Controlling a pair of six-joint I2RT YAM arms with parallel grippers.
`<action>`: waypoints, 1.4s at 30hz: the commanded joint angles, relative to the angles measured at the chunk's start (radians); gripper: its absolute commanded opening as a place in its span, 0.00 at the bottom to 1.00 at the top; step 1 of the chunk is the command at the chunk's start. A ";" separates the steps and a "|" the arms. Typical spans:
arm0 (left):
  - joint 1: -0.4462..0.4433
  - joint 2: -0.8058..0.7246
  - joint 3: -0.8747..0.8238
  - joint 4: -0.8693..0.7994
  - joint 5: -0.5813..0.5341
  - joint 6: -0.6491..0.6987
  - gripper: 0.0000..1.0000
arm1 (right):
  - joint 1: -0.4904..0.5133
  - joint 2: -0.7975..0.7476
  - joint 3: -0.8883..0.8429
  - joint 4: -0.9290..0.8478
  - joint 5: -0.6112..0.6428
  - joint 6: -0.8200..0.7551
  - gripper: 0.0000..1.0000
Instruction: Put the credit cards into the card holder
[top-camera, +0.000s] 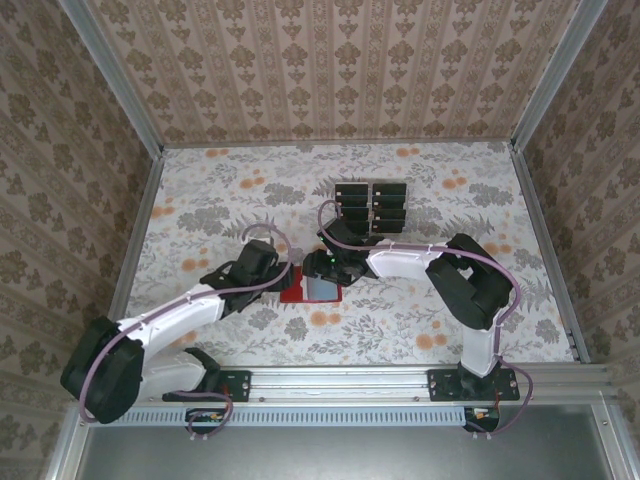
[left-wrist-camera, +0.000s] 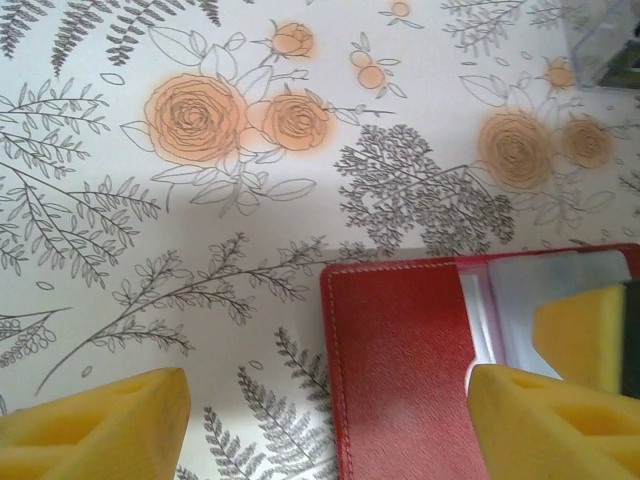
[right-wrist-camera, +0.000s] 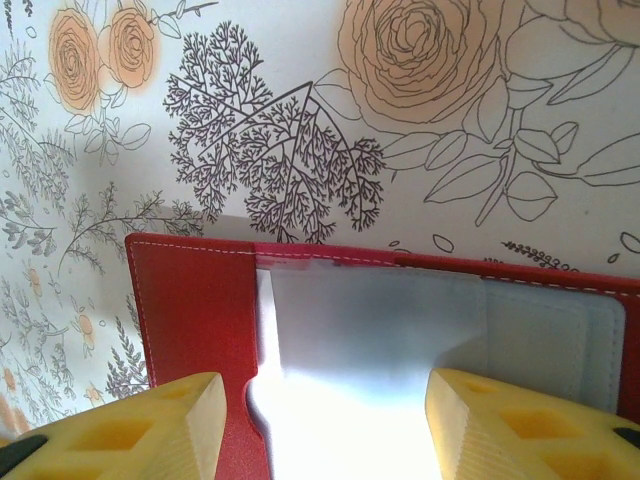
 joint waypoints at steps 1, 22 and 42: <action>-0.051 -0.027 -0.027 -0.028 0.005 -0.031 0.76 | 0.005 0.019 -0.023 -0.005 0.000 0.033 0.57; -0.212 0.205 0.055 0.094 -0.087 -0.042 0.76 | 0.006 0.016 -0.036 0.007 -0.003 0.053 0.57; -0.207 0.313 0.026 0.073 -0.134 -0.073 0.72 | -0.039 -0.077 -0.074 0.017 -0.010 0.035 0.66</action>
